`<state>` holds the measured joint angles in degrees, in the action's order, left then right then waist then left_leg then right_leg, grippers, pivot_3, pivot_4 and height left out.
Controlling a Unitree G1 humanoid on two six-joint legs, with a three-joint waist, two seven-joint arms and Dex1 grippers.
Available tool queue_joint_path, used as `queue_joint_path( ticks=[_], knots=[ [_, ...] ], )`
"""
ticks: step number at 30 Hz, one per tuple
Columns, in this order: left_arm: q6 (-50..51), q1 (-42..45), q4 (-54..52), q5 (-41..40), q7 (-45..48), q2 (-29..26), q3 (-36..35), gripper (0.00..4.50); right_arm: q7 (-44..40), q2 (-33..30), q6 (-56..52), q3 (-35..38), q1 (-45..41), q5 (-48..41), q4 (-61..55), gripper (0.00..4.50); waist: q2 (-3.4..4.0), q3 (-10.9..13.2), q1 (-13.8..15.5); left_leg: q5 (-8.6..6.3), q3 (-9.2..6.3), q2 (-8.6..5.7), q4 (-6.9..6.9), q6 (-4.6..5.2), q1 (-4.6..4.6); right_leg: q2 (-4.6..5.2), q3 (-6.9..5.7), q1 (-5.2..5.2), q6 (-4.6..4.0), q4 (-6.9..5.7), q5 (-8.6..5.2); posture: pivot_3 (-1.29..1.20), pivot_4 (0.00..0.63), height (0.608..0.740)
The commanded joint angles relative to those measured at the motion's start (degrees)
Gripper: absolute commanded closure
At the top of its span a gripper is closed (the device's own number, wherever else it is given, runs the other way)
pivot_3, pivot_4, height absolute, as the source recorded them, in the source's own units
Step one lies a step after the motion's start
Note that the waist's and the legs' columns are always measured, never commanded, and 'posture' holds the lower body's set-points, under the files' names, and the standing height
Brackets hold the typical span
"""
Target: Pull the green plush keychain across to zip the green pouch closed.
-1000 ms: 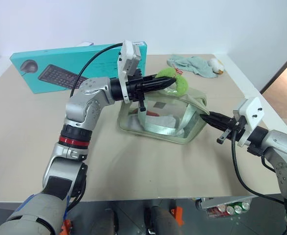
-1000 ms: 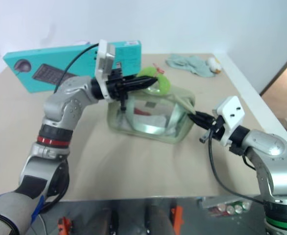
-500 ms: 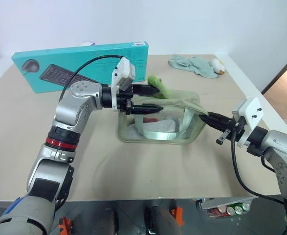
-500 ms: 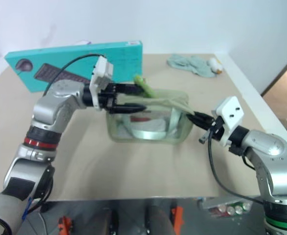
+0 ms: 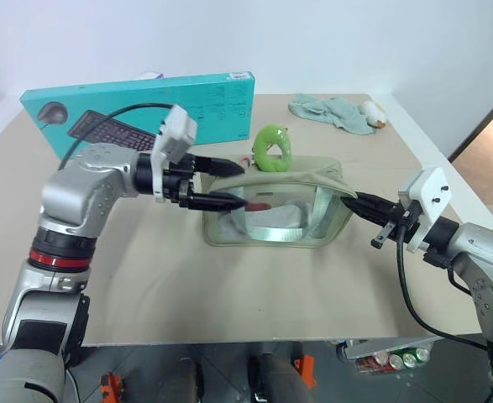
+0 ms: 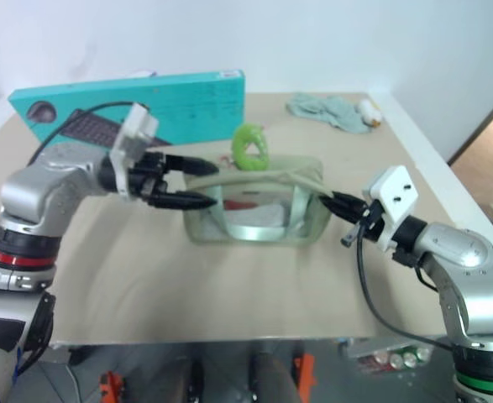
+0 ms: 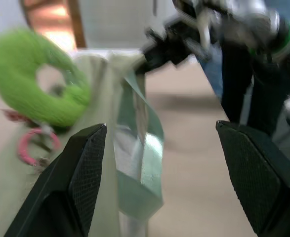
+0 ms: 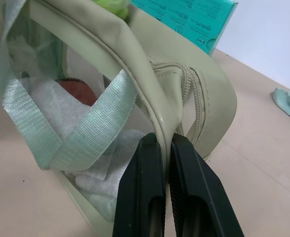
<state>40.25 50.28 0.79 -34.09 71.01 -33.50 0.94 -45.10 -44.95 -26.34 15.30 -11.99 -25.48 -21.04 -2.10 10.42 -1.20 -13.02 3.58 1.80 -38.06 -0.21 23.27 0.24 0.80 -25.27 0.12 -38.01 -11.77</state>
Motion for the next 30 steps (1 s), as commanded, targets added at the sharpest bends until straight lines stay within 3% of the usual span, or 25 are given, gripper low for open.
queue_joint_path(
  ticks=[1, 11, 16, 19, 27, 30],
  knots=[
    [-1.10, 0.49, -0.63, -0.36, -3.87, -1.72, -4.82, 0.84, -0.56, -0.74, 1.24, 0.59, -0.88, -0.15, -0.19, 4.50, 0.00, 0.00, 0.00, 0.00, 0.00, 0.00, 0.00, 0.00, 0.00, -0.01, 0.00, 0.00, 0.00, 0.00, 0.00, 0.00, 0.150, 0.740],
    [-6.88, -14.03, -9.73, 2.24, -9.50, -2.64, -4.89, 0.84, -0.96, -0.43, 1.95, -0.88, -2.39, 0.31, 1.33, 4.50, 0.00, 0.00, -0.03, -0.01, 0.04, 0.04, 0.03, 0.01, -0.03, 0.01, 0.05, 0.01, -0.01, 0.00, 0.00, 0.00, 0.150, 0.740],
    [-7.22, -16.50, -11.21, 2.51, -12.41, -1.18, -4.29, 0.84, -0.94, -0.55, 1.69, -0.90, -2.50, 0.27, 1.19, 4.50, 0.00, 0.00, -0.02, -0.01, 0.06, 0.03, 0.01, 0.01, -0.05, 0.03, 0.07, 0.02, 0.01, -0.01, 0.02, 0.00, 0.150, 0.740],
    [-8.63, -16.24, -10.21, 3.32, -13.69, -0.03, -3.75, 1.66, -0.91, -0.71, 1.33, -0.72, -2.70, 0.07, 1.11, 4.50, 0.00, 0.00, -0.02, 0.00, 0.05, 0.04, 0.00, 0.01, -0.06, 0.00, 0.06, 0.03, 0.01, -0.01, 0.03, 0.00, 0.150, 0.740],
    [-10.15, -16.85, -9.53, 4.04, -14.31, 1.31, -2.58, 4.35, -0.71, -0.90, 0.81, 0.08, -1.77, -0.20, 0.13, 4.50, 0.00, 0.00, -0.04, -0.01, 0.06, 0.03, 0.01, 0.01, -0.06, 0.00, 0.08, 0.03, 0.01, -0.01, 0.02, 0.00, 0.150, 0.740],
    [-10.26, -17.54, -9.86, 4.04, -14.13, 1.24, -2.32, 4.43, -0.61, -1.03, -1.44, 1.12, -1.50, -2.03, -0.53, 4.50, 0.00, 0.00, -0.04, -0.01, 0.06, 0.03, 0.01, 0.01, -0.06, 0.00, 0.08, 0.03, 0.01, -0.01, 0.03, 0.00, 0.150, 0.740]
  ],
)
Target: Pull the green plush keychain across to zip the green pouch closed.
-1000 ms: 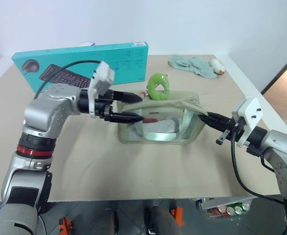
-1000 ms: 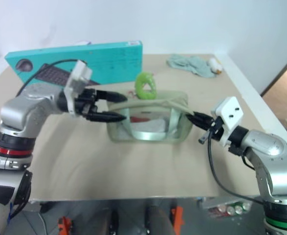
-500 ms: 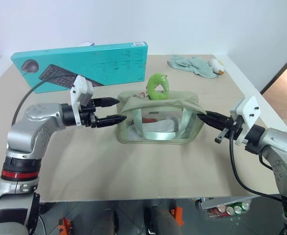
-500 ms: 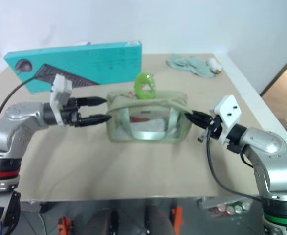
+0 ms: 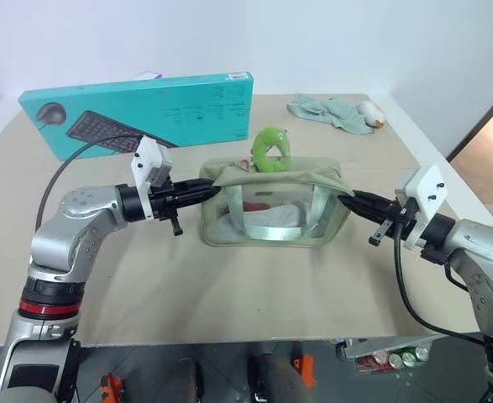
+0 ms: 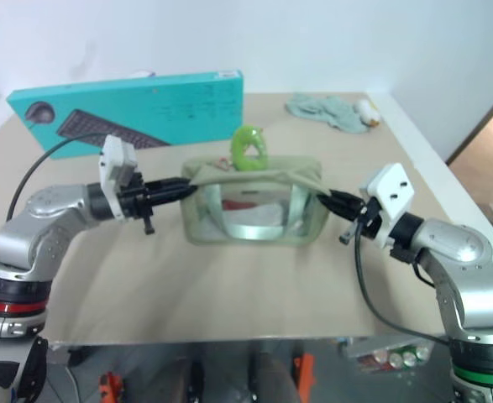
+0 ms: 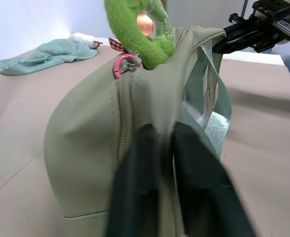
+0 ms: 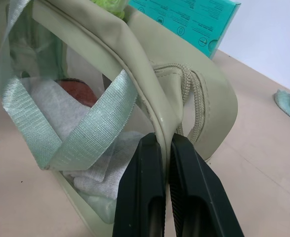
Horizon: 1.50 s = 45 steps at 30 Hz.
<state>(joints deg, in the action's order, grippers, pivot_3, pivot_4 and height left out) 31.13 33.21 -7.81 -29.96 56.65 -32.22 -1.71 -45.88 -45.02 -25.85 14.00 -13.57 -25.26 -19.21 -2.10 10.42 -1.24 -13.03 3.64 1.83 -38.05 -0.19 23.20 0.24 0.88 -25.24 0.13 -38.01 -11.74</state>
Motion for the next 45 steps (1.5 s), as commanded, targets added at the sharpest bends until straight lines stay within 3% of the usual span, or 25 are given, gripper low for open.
queue_joint_path(
  ticks=[1, 9, 13, 17, 23, 33, 45],
  knots=[
    [-1.19, -0.73, -1.44, -0.11, 0.34, -0.10, 0.40, 4.48, 0.35, -0.95, -3.15, 2.99, 0.10, -3.31, -2.59, 4.16, 0.00, 0.00, 0.00, 0.00, 0.00, 0.00, 0.00, 0.00, 0.00, 0.00, 0.00, 0.00, 0.00, 0.00, 0.00, 0.00, 0.150, 0.740],
    [-0.85, -1.37, -2.19, -0.43, 0.34, -0.58, 0.89, 4.50, 0.60, -5.58, -6.64, 9.48, -3.75, -5.78, 1.74, 1.50, 0.00, 0.00, 0.05, 0.00, 0.01, -0.02, -0.02, 0.00, -0.01, 0.06, 0.02, 0.02, 0.03, 0.00, 0.01, 0.00, 0.150, 0.740],
    [-0.65, -1.60, -2.63, -0.52, 0.25, -0.66, 1.31, 4.50, 0.75, -7.05, -10.25, 7.02, -17.46, -9.71, 5.49, 0.12, 0.01, 0.00, -0.19, 0.03, 0.10, -0.04, -0.04, 0.06, -0.02, 0.04, 0.07, 0.00, 0.07, 0.00, 0.06, 0.00, 0.150, 0.740],
    [-0.66, -2.17, -3.32, -0.45, -0.08, -0.33, 2.05, 4.50, 1.67, -0.80, -14.68, -1.43, -29.82, -11.53, 7.37, 0.05, -0.15, -0.12, -0.54, 0.06, -0.03, 0.00, -0.01, 0.12, -0.13, -0.09, 0.07, 0.07, -0.08, 0.00, 0.14, 0.00, 0.150, 0.740],
    [-0.41, -2.55, -4.08, -0.60, -0.48, -0.02, 2.36, 4.50, -2.55, 5.14, -14.05, -9.71, -39.06, -9.04, 16.91, 0.05, -0.18, -0.14, 0.09, 0.07, -0.04, 0.20, 0.00, 0.12, 0.01, -0.09, -0.01, 0.00, -0.17, 0.01, 0.12, 0.00, 0.150, 0.740],
    [-0.72, -3.15, -4.51, -0.38, -0.92, 0.01, 2.49, 4.50, -14.20, 6.96, -10.65, -16.21, -43.00, -4.14, 30.97, 0.05, -0.18, -0.14, 0.07, -0.09, 0.08, -0.04, 0.01, 0.38, 0.09, 0.20, 0.10, -0.02, 0.13, 0.06, -0.02, 0.00, 0.150, 0.740],
    [-1.44, -3.03, -4.15, 0.06, -1.19, 0.80, 3.46, 4.50, -14.79, 12.22, -14.20, -16.42, -46.54, -2.53, 37.64, 0.05, -0.17, -0.13, 0.06, -0.08, 0.06, -0.02, -0.01, 0.37, 0.08, 0.17, 0.08, -0.02, 0.10, 0.05, 0.01, 0.00, 0.150, 0.740]
  ],
)
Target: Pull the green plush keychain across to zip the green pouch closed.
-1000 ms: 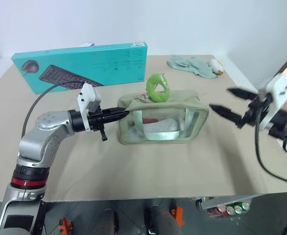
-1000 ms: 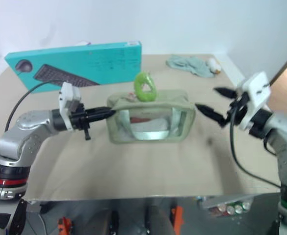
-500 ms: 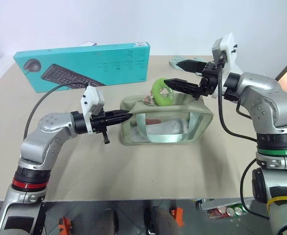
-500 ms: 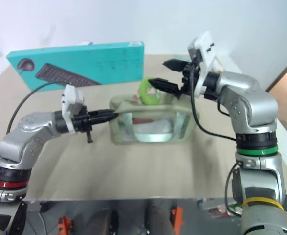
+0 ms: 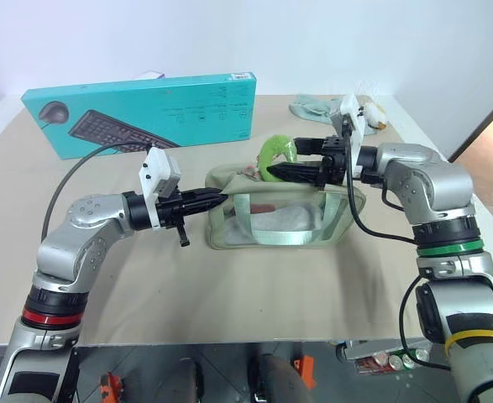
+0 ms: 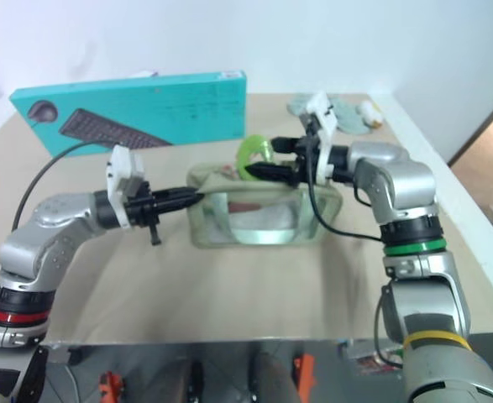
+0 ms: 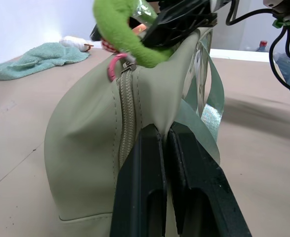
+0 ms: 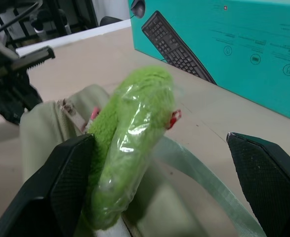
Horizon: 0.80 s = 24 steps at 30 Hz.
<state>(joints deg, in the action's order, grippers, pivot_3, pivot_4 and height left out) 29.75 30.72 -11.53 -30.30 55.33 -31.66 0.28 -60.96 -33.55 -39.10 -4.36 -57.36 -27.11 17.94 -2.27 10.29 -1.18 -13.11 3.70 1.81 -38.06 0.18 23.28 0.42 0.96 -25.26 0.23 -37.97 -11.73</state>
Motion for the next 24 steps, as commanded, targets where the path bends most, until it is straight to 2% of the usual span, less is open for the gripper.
queue_joint_path(
  ticks=[1, 2, 13, 24],
  knots=[
    [-0.07, -0.53, -0.42, 0.42, 0.12, 0.27, 1.49, 4.50, 0.20, 0.89, -0.93, 2.12, -2.92, -0.60, 0.68, 0.05, 0.00, 0.00, 0.00, 0.00, -0.01, 0.00, 0.00, 0.00, 0.00, 0.00, 0.00, 0.00, 0.00, 0.00, 0.00, 0.00, 0.150, 0.740],
    [-0.10, -0.53, -0.40, 0.47, 0.14, 0.29, 1.51, 4.50, 0.14, 1.05, -0.95, 2.36, -3.05, -0.61, 0.83, 0.59, 0.00, 0.00, 0.00, 0.00, -0.02, 0.00, 0.00, 0.00, 0.00, 0.00, -0.01, 0.00, 0.00, 0.00, 0.00, 0.00, 0.150, 0.740],
    [-1.04, -1.02, 0.03, 1.43, 0.76, -0.15, 2.46, 4.50, -0.10, 1.60, -3.83, 4.94, -2.32, -2.81, -1.70, 4.38, 0.00, 0.00, 0.03, 0.00, -0.04, -0.03, 0.00, 0.00, 0.02, 0.06, -0.03, 0.01, 0.01, 0.00, -0.01, 0.00, 0.150, 0.740],
    [-0.66, -0.72, 0.76, 1.34, -0.04, 0.22, 2.34, 4.50, 2.52, -0.02, -4.21, 8.79, 0.60, -4.94, -11.06, 4.48, 0.01, 0.00, 0.03, 0.00, -0.03, -0.05, 0.01, 0.00, 0.03, 0.08, -0.02, 0.01, 0.04, 0.01, -0.03, 0.00, 0.150, 0.740]
  ],
)
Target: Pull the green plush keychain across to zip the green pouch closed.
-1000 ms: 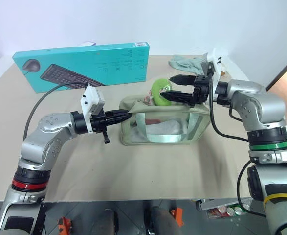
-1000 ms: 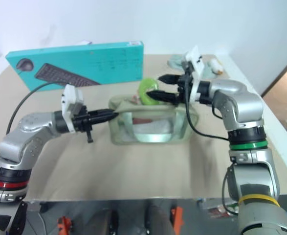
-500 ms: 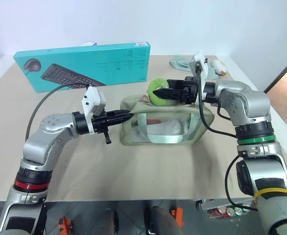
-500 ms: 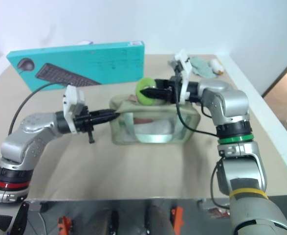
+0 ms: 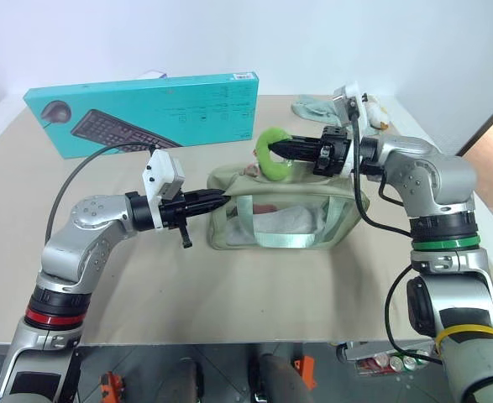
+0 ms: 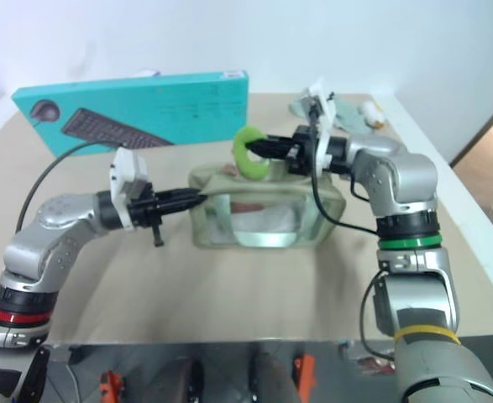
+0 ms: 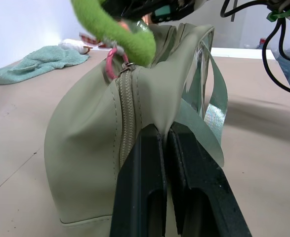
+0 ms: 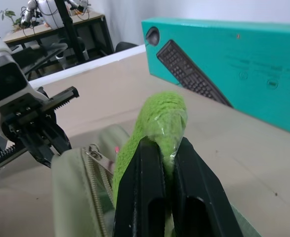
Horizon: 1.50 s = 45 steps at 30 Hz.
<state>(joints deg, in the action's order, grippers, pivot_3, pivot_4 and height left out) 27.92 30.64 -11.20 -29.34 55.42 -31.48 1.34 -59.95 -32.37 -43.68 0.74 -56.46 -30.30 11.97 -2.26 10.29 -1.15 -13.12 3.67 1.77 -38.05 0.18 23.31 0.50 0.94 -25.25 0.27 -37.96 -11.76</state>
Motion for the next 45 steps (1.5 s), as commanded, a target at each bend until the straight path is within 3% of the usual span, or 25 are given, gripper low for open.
queue_joint_path(
  ticks=[1, 10, 24, 34, 39, 45],
  knots=[
    [1.35, -0.57, 0.46, 0.29, -0.34, 0.06, 1.13, 4.50, 2.40, -1.66, 0.08, 4.72, -0.11, -2.21, -6.64, 4.48, 0.00, 0.00, 0.01, 0.00, -0.01, 0.00, 0.00, 0.00, 0.00, 0.00, -0.01, 0.00, 0.00, 0.00, 0.00, 0.00, 0.150, 0.740],
    [2.78, -0.98, -0.30, -0.14, -1.19, -0.22, 1.45, 4.50, 6.94, -6.27, -1.11, 8.80, 1.67, -4.09, -15.01, 4.48, 0.01, 0.01, 0.00, 0.00, -0.01, 0.00, 0.00, 0.00, 0.00, 0.00, 0.00, 0.00, 0.00, 0.00, 0.00, 0.00, 0.150, 0.740],
    [2.21, 0.66, 0.89, 0.83, -2.20, 1.02, 2.14, 4.50, 8.55, -12.11, 0.17, 11.18, 2.15, -5.00, -18.45, 4.48, 0.01, 0.01, 0.13, 0.00, -0.03, -0.06, 0.00, 0.01, 0.02, 0.07, -0.03, 0.01, 0.03, 0.02, -0.02, 0.00, 0.150, 0.740],
    [2.59, 0.66, 0.84, 0.44, -3.25, 0.73, 0.67, 4.50, 7.48, -22.13, 5.41, 20.52, 20.25, -1.74, -18.90, 4.48, 0.01, 0.01, 0.28, -0.08, -0.03, -0.18, 0.03, 0.14, 0.15, 0.25, -0.07, 0.06, 0.23, 0.33, -0.04, 0.00, 0.150, 0.740],
    [2.77, 0.17, 0.41, 0.37, -3.21, 0.27, 0.57, 4.50, 7.27, -25.93, 12.93, 25.59, 29.53, 3.05, -13.51, 4.48, 0.02, 0.00, 0.14, -0.10, 0.00, -0.18, 0.07, 0.17, 0.09, 0.23, -0.06, 0.13, 0.29, 0.47, -0.01, 0.00, 0.150, 0.740],
    [2.91, 0.38, 0.38, 0.40, -3.12, 0.38, 1.00, 4.50, 9.24, -29.24, 22.59, 26.32, 35.57, 10.45, -4.97, 4.48, 0.04, -0.01, 0.08, -0.08, 0.05, -0.17, 0.06, 0.17, -0.01, 0.18, 0.00, 0.20, 0.30, 0.47, 0.05, 0.00, 0.150, 0.740]
  ],
)
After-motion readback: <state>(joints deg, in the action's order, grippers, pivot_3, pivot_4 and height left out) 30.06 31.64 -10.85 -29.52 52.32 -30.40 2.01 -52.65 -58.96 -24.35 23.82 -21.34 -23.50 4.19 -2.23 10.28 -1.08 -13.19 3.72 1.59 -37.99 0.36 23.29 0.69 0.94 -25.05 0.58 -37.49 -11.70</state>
